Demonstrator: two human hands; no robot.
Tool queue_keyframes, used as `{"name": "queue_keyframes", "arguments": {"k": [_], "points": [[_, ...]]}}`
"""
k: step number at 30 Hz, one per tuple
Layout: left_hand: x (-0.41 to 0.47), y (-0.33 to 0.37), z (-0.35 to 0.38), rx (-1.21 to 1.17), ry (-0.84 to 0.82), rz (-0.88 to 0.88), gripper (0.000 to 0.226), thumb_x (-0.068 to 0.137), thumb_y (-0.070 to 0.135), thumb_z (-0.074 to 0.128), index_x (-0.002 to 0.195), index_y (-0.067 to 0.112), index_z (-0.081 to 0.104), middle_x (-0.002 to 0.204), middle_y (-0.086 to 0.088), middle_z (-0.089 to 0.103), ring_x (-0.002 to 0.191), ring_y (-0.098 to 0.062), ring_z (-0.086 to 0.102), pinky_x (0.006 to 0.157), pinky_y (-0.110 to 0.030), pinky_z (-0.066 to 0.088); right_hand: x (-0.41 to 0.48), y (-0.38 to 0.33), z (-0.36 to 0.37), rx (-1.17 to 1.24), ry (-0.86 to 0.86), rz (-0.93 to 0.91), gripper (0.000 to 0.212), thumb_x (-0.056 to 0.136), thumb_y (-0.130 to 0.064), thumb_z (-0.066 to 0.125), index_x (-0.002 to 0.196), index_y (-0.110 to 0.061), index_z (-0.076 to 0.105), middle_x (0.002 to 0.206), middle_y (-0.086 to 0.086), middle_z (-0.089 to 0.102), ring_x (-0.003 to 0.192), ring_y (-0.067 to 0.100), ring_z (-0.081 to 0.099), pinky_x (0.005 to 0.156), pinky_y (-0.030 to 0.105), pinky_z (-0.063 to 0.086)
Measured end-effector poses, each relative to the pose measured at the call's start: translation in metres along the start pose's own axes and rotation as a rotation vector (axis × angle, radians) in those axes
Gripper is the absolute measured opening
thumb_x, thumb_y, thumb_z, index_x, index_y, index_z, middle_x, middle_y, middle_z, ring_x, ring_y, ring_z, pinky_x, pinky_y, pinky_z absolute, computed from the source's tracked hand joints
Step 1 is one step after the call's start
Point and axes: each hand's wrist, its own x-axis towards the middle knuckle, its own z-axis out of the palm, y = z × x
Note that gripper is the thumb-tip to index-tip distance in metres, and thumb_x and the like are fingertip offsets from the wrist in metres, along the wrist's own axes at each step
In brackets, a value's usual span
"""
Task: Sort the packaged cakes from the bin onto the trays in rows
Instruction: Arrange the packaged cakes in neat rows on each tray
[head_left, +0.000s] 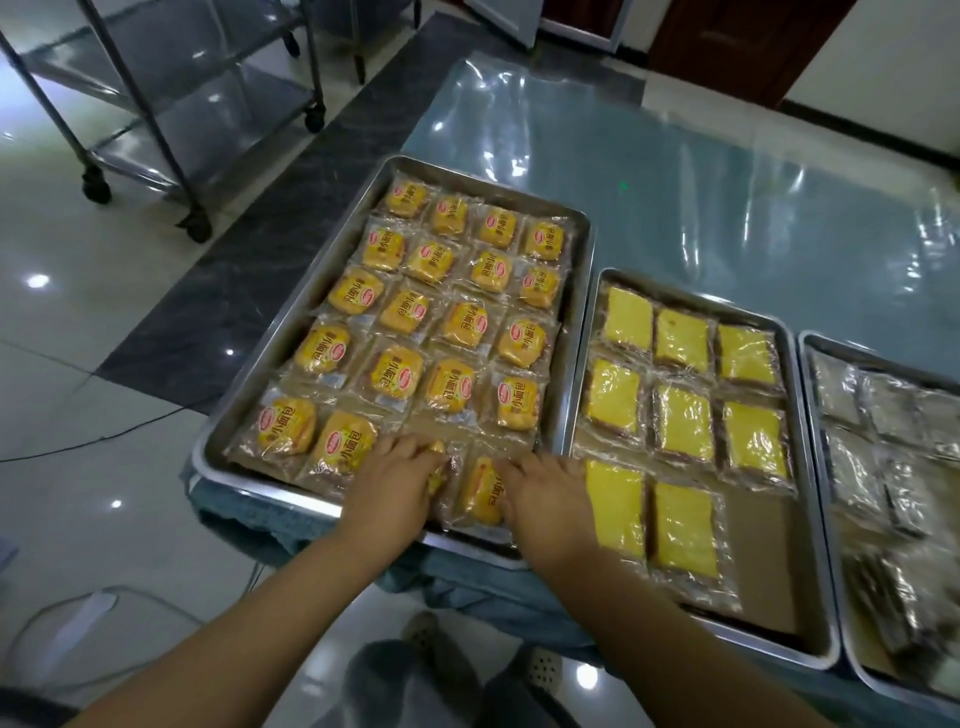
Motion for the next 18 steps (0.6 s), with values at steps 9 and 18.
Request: {"name": "queue_keyframes", "arguments": {"k": [9,18], "points": [[0.022,0.057,0.011,-0.141,0.027,0.134,0.031,0.081,0.008,0.061,0.107,0.025,0.067,0.112,0.009,0.061,0.110,-0.012,0.040,0.089,-0.020,0.026,-0.034,0.031,-0.011,0.272,0.144,0.143,0.043,0.085,-0.022,0.058,0.128,-0.025,0.052,0.127,-0.005,0.055,0.118,0.015,0.043,0.100,0.031,0.025],[0.040,0.170,0.054,-0.224,-0.197,0.366,0.028,0.084,0.008,0.058,0.108,0.020,0.066,0.110,0.003,0.062,0.111,-0.017,0.043,0.091,-0.027,0.035,-0.113,0.118,-0.027,0.346,0.322,0.427,0.035,0.074,-0.004,0.070,0.108,-0.010,0.069,0.113,0.012,0.064,0.104,0.034,0.058,0.087,0.045,0.045]]}}
